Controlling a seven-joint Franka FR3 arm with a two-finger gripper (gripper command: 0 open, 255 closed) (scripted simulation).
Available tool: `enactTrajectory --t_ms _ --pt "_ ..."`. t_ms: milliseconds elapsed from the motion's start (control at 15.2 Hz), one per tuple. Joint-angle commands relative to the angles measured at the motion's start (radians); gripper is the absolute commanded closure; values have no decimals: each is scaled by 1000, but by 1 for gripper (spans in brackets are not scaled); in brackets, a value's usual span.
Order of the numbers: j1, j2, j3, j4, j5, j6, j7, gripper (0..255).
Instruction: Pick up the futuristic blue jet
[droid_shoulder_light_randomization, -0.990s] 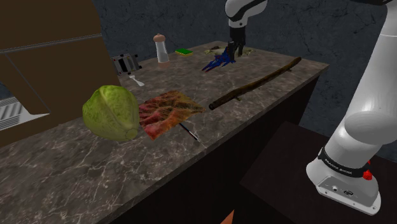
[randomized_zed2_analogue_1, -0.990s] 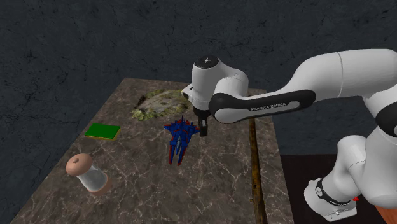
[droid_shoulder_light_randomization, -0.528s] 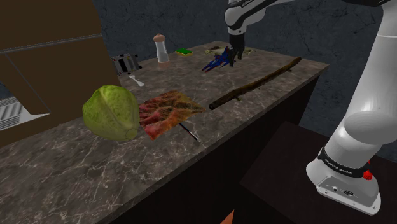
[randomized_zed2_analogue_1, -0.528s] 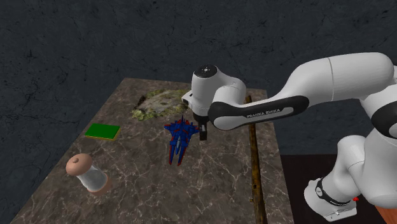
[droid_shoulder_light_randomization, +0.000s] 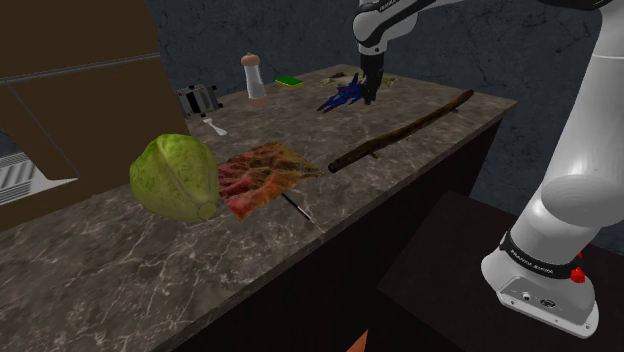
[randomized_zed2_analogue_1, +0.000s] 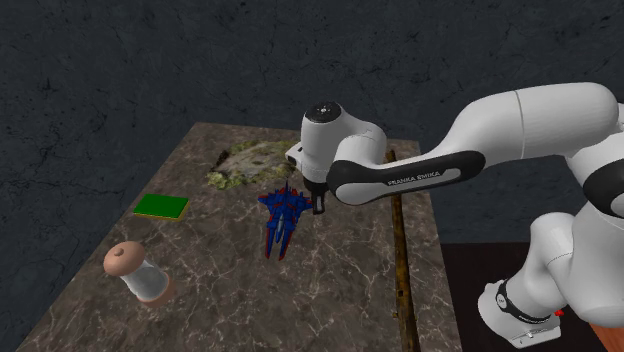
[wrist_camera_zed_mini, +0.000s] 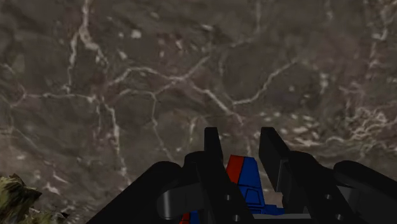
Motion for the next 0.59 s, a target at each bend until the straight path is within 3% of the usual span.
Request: enactTrajectory --t_ms 0,528 --pt "0 0 0 0 0 0 0 255" --pt "2 -22 0 66 -2 -87 -5 255"
